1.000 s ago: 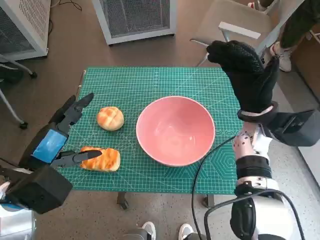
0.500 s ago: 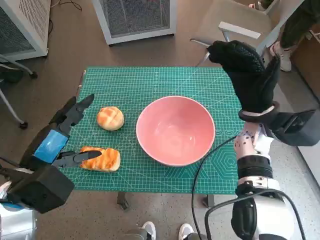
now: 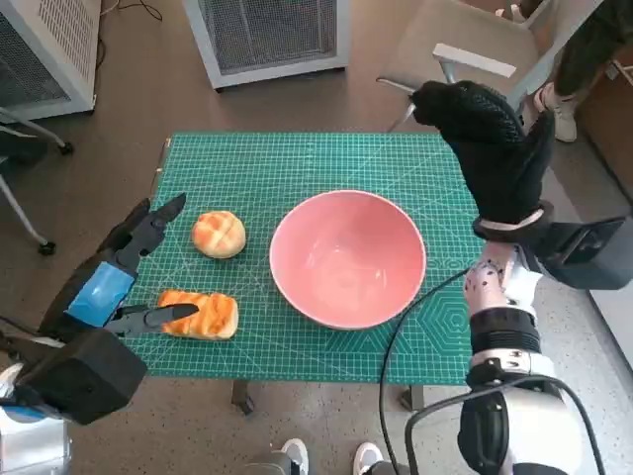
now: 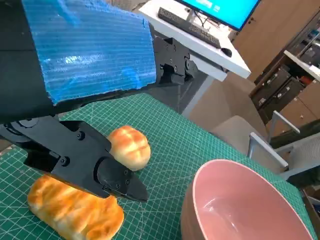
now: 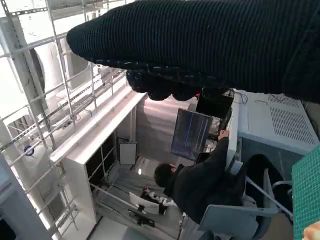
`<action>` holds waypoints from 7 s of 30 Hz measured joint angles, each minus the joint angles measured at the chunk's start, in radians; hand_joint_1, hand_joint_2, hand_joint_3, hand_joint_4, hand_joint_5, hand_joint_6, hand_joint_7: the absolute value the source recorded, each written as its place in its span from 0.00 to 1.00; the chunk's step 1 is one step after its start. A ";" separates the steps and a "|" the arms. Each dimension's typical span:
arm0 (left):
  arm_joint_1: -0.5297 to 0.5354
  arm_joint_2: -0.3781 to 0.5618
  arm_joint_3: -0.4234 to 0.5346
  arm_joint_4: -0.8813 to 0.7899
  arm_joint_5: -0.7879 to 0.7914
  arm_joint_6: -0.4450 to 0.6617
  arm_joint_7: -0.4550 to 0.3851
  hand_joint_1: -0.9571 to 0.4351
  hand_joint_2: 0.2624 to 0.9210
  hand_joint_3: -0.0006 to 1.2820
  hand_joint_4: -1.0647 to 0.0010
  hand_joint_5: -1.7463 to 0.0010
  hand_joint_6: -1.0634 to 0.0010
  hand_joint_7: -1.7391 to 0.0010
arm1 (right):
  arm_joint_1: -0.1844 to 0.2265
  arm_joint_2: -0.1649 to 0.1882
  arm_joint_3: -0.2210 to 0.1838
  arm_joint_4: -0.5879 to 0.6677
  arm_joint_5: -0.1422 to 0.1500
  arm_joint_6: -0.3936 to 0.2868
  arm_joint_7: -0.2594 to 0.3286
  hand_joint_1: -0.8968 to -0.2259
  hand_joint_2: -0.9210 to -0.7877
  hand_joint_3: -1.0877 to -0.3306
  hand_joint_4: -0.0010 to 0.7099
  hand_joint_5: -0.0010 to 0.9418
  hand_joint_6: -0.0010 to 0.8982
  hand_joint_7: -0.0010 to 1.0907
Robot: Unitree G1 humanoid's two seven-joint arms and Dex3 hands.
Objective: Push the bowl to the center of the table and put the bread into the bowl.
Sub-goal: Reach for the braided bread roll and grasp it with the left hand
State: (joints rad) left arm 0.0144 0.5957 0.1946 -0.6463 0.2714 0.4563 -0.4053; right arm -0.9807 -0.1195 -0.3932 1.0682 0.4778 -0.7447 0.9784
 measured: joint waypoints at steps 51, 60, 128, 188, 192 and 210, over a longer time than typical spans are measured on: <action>0.065 0.039 -0.027 -0.030 0.081 0.078 -0.062 0.67 0.78 0.00 0.91 1.00 0.71 0.99 | 0.000 -0.016 0.000 0.006 0.000 0.004 0.019 0.45 0.00 0.64 0.25 0.00 0.20 0.23; 0.076 0.053 -0.046 -0.035 0.105 0.136 -0.087 0.68 0.79 0.00 0.91 1.00 0.71 1.00 | 0.000 -0.017 0.002 0.005 -0.001 0.004 0.018 0.45 0.00 0.63 0.25 0.00 0.19 0.24; 0.031 0.109 -0.220 0.013 0.189 0.277 -0.134 0.63 0.77 0.00 0.92 1.00 0.72 1.00 | 0.000 -0.032 -0.012 0.016 0.000 0.019 0.033 0.43 0.00 0.62 0.24 0.00 0.14 0.30; 0.050 0.134 -0.225 0.025 0.197 0.289 -0.136 0.63 0.78 0.00 0.89 1.00 0.72 1.00 | 0.017 -0.010 0.038 -0.030 -0.013 -0.011 -0.015 0.46 0.00 0.56 0.24 0.00 0.04 0.45; 0.048 0.138 -0.229 0.034 0.199 0.289 -0.135 0.63 0.78 0.00 0.88 1.00 0.72 1.00 | 0.017 -0.010 0.041 -0.030 -0.013 -0.011 -0.016 0.46 0.00 0.56 0.24 0.00 0.04 0.46; 0.031 0.130 -0.281 0.073 0.274 0.231 -0.062 0.61 0.76 0.00 0.85 0.99 0.69 0.99 | 0.017 -0.012 0.046 -0.030 -0.012 -0.008 -0.017 0.45 0.00 0.57 0.24 0.00 0.03 0.47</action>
State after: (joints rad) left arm 0.0450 0.7258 -0.0869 -0.5733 0.5456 0.6871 -0.4668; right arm -0.9638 -0.1315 -0.3472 1.0378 0.4654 -0.7523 0.9618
